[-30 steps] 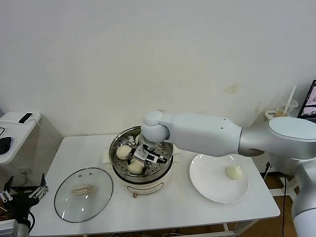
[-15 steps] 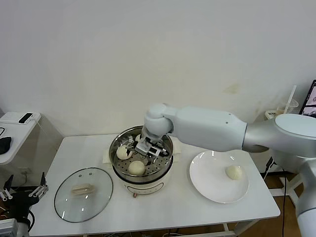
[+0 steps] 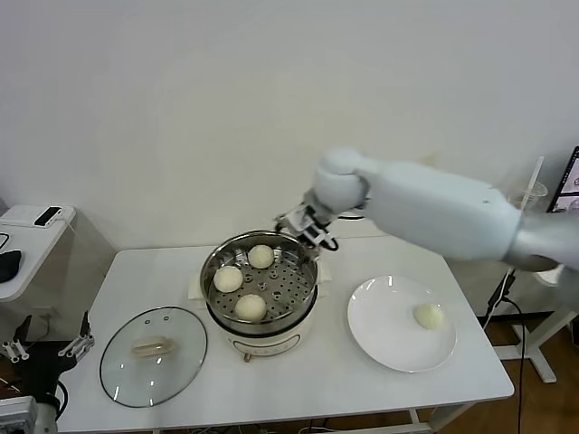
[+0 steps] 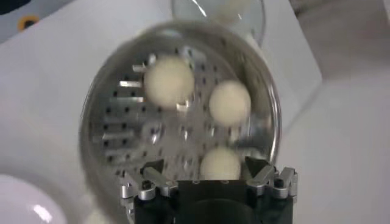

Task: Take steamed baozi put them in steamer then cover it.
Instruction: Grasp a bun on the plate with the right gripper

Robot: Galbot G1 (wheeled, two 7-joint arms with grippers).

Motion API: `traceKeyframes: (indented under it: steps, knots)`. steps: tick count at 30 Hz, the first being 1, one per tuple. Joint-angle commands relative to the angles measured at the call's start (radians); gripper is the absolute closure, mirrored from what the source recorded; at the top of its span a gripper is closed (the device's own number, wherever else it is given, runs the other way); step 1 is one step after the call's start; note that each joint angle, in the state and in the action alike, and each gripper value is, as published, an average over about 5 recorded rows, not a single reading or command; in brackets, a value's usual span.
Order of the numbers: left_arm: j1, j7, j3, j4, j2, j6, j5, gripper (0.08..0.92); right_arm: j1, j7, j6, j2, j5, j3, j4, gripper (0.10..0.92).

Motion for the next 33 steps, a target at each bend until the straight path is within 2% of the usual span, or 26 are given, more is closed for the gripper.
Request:
traceKeyframes:
  steps: [1,6,10,20,33]
  knots:
    - [-0.003,0.001,0.009,0.000,0.009,0.001,-0.002,0.177,-0.074,-0.016,-0.176,-0.331,-0.006,0.056,0.101,0.203]
    - [-0.007,0.001,0.023,0.007,0.021,0.002,-0.004,0.177,-0.275,-0.025,-0.134,-0.481,-0.087,0.198,0.113,0.203]
    - [-0.002,0.002,0.031,0.007,0.033,0.002,-0.005,0.177,-0.466,-0.052,-0.100,-0.535,-0.151,0.346,0.095,0.203]
    - [0.001,0.001,0.046,0.009,0.034,0.006,0.001,0.177,-0.678,-0.077,-0.048,-0.536,-0.291,0.536,0.035,0.203]
    - [0.000,0.001,0.049,0.004,0.047,0.018,0.002,0.177,-0.865,-0.017,-0.053,-0.484,-0.349,0.666,-0.058,0.203]
